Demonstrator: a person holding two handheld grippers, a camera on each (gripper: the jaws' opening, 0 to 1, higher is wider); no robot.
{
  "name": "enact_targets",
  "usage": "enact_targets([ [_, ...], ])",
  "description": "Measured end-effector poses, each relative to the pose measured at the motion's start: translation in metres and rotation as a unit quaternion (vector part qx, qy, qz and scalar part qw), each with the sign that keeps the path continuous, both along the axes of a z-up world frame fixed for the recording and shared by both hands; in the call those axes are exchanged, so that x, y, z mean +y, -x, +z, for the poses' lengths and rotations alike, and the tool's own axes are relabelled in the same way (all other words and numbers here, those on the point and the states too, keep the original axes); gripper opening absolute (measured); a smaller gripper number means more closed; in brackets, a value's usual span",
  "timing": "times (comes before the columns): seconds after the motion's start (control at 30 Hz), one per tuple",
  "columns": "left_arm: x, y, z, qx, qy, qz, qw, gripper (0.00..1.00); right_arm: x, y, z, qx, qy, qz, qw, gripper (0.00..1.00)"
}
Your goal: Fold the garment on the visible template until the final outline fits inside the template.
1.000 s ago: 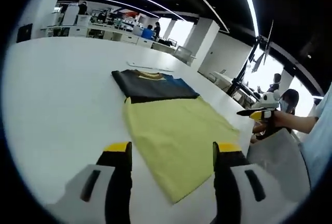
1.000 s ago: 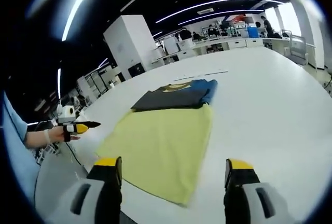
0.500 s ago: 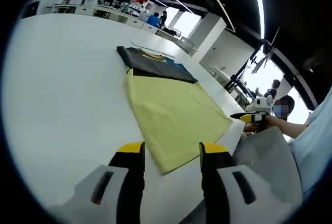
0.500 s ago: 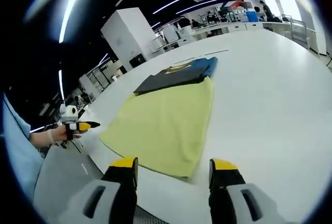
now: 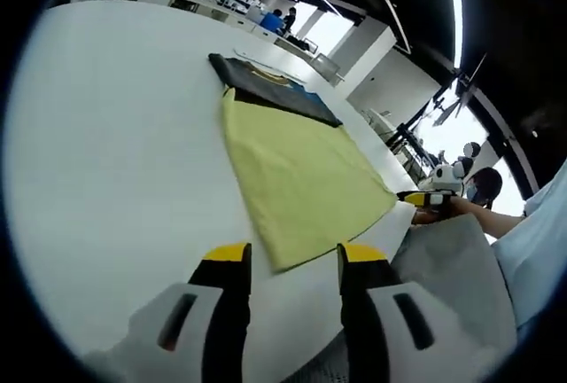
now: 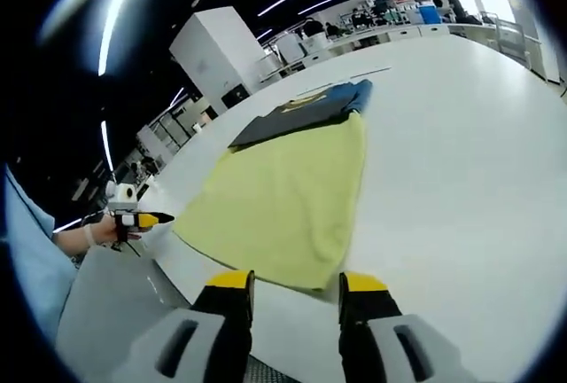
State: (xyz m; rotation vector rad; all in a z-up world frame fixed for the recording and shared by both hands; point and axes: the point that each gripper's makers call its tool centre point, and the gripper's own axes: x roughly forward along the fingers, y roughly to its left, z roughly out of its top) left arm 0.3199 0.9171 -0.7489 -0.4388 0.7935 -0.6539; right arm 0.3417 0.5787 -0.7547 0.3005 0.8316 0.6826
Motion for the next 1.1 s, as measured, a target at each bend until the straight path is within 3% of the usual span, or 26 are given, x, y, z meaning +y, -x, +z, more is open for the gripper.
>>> enact_targets([
  [0.1, 0.001, 0.0, -0.008, 0.013, 0.001, 0.002, 0.9999, 0.26, 0.001, 0.0, 0.0, 0.004, -0.01, 0.001, 0.9999, 0.31],
  [0.53, -0.003, -0.007, -0.012, 0.039, 0.046, 0.024, 0.9979, 0.11, -0.002, -0.01, -0.005, 0.026, -0.037, -0.027, 0.9986, 0.17],
  [0.63, -0.005, -0.007, -0.013, 0.051, 0.055, 0.029, 0.9967, 0.08, -0.005, -0.013, -0.008, 0.03, -0.041, -0.033, 0.9982, 0.12],
  [0.7, -0.007, -0.006, -0.013, 0.056, 0.057, 0.026, 0.9964, 0.04, -0.006, -0.009, -0.013, 0.042, -0.034, -0.025, 0.9982, 0.01],
  [0.83, -0.007, -0.004, -0.011, 0.064, 0.059, 0.024, 0.9959, 0.0, -0.004, -0.008, -0.005, 0.041, -0.048, -0.024, 0.9977, 0.0],
  [0.93, -0.007, -0.003, -0.003, 0.063, 0.069, 0.021, 0.9954, 0.0, -0.005, -0.008, 0.005, 0.037, -0.058, -0.027, 0.9972, 0.0],
  [1.1, -0.008, -0.001, 0.027, 0.04, 0.099, 0.01, 0.9942, 0.0, -0.002, -0.004, 0.029, 0.028, -0.078, -0.022, 0.9963, 0.0],
])
